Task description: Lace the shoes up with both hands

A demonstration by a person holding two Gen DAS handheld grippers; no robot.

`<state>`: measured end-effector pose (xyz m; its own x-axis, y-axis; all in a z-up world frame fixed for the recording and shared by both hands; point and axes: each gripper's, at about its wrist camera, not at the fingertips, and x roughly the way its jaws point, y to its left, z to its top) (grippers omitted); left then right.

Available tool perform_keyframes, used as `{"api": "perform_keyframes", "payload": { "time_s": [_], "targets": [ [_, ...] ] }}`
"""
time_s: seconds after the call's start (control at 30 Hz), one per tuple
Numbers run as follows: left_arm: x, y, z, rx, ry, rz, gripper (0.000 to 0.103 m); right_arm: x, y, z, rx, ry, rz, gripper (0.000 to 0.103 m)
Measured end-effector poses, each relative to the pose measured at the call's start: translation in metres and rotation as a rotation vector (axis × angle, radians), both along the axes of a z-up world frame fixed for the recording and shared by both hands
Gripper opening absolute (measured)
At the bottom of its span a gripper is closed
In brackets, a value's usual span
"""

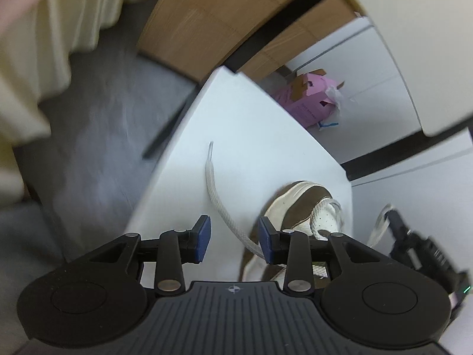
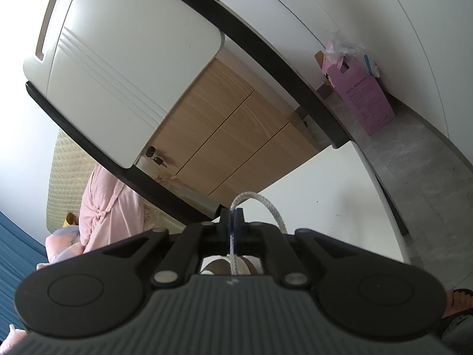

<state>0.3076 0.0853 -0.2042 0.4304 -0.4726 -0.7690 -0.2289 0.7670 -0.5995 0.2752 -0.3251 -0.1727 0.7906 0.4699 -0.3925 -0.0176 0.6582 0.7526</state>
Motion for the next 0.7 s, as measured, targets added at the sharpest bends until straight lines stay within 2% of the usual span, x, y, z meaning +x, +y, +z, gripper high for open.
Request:
{"api": "perform_keyframes", "payload": {
  "time_s": [0.1,0.2,0.23,0.27,0.33,0.43,0.5,0.6,0.7],
  "targets": [
    [0.007,0.005,-0.015,-0.074,0.072,0.048,0.04,0.0,-0.002,-0.002,0.022,0.007,0.002,0.002],
    [0.012,0.002,-0.024,-0.143,0.085,0.071,0.039,0.001,-0.004,-0.002,0.05,0.01,0.003,0.002],
    [0.014,0.0,-0.024,-0.148,0.075,0.074,0.026,0.001,-0.003,-0.003,0.059,0.009,0.006,0.002],
    [0.016,-0.002,-0.024,-0.15,0.065,0.076,0.002,0.0,-0.002,-0.002,0.065,0.005,0.01,0.002],
    [0.019,-0.007,-0.016,-0.134,0.033,0.087,0.002,-0.002,0.0,0.002,0.068,-0.015,0.02,0.002],
    [0.02,-0.016,0.025,-0.086,-0.12,0.092,0.002,-0.013,0.004,0.016,0.071,-0.095,0.05,0.002],
    [0.021,-0.028,0.07,-0.011,-0.246,0.05,0.002,-0.023,0.008,0.035,0.042,-0.149,0.066,0.002],
    [0.015,-0.049,0.14,0.113,-0.455,-0.024,0.002,-0.035,0.01,0.073,0.026,-0.208,0.087,0.002],
    [0.006,-0.068,0.204,0.181,-0.645,-0.076,0.002,-0.044,0.008,0.123,0.009,-0.298,0.107,0.002]
  ]
}}
